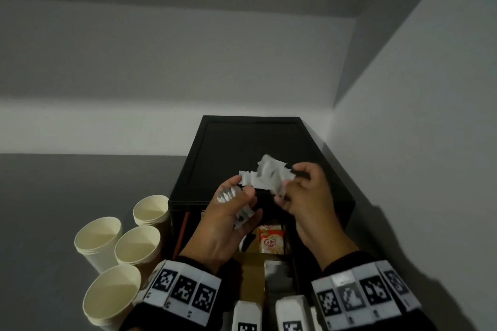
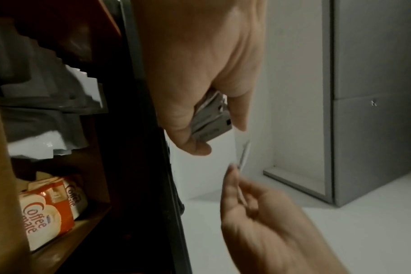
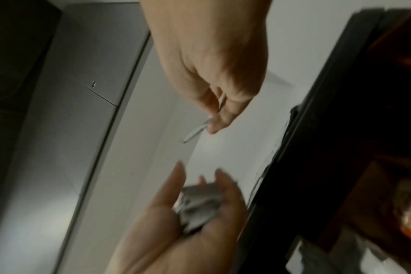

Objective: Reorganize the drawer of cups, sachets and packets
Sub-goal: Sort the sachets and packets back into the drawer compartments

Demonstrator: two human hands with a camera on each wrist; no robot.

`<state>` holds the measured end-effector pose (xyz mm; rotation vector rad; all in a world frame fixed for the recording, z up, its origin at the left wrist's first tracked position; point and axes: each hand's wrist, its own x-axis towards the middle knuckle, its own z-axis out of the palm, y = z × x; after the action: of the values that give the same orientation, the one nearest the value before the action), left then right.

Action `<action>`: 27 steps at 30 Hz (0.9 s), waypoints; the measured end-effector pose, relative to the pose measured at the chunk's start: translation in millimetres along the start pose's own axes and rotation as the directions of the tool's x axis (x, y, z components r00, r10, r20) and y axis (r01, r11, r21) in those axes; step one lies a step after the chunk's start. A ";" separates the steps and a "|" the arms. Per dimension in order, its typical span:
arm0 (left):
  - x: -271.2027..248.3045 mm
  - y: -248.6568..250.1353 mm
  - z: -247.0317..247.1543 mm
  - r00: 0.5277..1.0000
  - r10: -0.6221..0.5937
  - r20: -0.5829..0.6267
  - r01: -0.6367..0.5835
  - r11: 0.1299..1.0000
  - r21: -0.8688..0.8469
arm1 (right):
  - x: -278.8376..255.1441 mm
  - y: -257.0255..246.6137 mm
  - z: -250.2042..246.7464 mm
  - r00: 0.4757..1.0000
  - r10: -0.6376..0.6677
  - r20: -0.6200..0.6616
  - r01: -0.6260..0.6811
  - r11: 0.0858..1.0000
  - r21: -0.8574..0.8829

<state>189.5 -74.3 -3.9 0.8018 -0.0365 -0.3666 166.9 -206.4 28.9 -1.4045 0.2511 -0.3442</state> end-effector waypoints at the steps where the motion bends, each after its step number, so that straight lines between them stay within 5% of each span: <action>1: 0.7 0.0 1.2 1.000 0.016 0.023 -0.017 1.000 0.018 | -6.0 -0.6 5.8 0.996 0.043 0.075 -0.040 0.999 -0.037; 5: 4.6 3.3 3.3 0.996 0.080 0.042 -0.083 0.994 0.069 | -16.5 3.6 18.7 0.960 -0.003 0.281 0.125 0.901 -0.416; 10: 2.3 14.6 -4.0 0.986 0.169 -0.012 -0.169 0.985 0.038 | 2.4 2.3 18.3 0.937 -0.012 0.350 0.184 0.867 -0.463; 11: 0.7 17.3 -5.4 0.984 0.176 -0.033 -0.175 0.984 0.016 | 13.7 4.9 16.8 0.950 -0.032 0.310 0.210 0.801 -0.561; 15: -1.3 22.7 -8.0 0.980 0.180 -0.080 -0.184 0.982 -0.050 | 50.7 22.2 13.7 0.954 0.047 0.297 0.274 0.276 -0.921; 18: -0.8 24.5 -8.8 0.979 0.179 -0.098 -0.182 0.983 -0.027 | 58.1 29.5 17.5 0.916 0.170 0.362 0.351 0.094 -0.932; 20: 1.1 25.2 -10.1 0.977 0.170 -0.131 -0.174 0.985 -0.022 | 55.2 33.5 19.4 0.903 0.172 0.393 0.388 0.062 -0.920; 27: 5.8 23.9 -16.2 0.978 0.026 -0.207 -0.048 0.994 -0.100 | 29.2 34.9 19.2 0.829 -0.118 0.546 0.556 0.071 -0.828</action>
<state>205.0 -49.8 1.1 0.7309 0.1600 -0.2465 204.1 -195.5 -1.7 -2.9085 -0.2868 -0.3084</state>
